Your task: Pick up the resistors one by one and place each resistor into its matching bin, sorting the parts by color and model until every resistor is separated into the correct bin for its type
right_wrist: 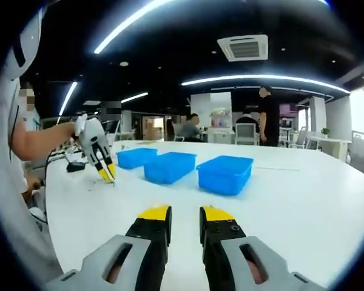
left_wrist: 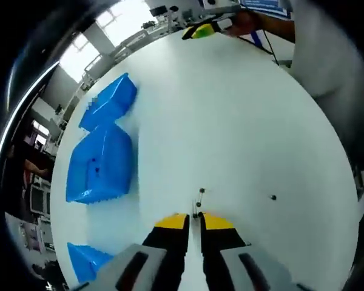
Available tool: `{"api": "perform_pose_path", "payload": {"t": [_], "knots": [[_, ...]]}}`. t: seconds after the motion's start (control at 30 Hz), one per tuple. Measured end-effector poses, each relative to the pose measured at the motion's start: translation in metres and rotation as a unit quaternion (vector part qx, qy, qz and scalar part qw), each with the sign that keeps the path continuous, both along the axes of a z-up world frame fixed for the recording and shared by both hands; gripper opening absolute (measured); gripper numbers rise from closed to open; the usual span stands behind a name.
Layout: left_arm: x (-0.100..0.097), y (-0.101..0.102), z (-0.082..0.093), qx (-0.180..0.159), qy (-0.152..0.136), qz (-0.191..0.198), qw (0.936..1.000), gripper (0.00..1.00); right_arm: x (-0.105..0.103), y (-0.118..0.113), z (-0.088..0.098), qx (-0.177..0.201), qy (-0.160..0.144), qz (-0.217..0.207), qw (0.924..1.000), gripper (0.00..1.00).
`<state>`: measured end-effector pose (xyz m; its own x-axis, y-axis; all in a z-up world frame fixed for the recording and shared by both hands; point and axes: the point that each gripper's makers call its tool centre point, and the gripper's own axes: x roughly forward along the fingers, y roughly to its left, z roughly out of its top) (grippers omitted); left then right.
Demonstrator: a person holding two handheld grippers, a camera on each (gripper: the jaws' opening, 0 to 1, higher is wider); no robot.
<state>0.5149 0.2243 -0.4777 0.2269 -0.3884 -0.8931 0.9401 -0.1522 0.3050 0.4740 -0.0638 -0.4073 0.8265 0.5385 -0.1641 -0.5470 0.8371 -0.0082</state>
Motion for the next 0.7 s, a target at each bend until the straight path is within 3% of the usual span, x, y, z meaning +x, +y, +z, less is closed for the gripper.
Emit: {"api": "perform_pose_path", "payload": {"t": [0.3, 0.47, 0.7], "knots": [[-0.0016, 0.0021, -0.0006, 0.022, -0.001, -0.014, 0.9997, 0.08, 0.0030, 0.0005, -0.0021, 0.000, 0.002, 0.006, 1.0000, 0.21], [-0.0019, 0.0019, -0.0012, 0.046, 0.018, -0.042, 0.9979, 0.08, 0.0031, 0.0004, -0.0034, 0.001, 0.004, 0.006, 1.0000, 0.21], [-0.0024, -0.0016, -0.0029, 0.085, 0.057, -0.089, 0.9907, 0.08, 0.0027, -0.0044, -0.0079, -0.002, 0.011, -0.001, 0.9999, 0.21]]}}
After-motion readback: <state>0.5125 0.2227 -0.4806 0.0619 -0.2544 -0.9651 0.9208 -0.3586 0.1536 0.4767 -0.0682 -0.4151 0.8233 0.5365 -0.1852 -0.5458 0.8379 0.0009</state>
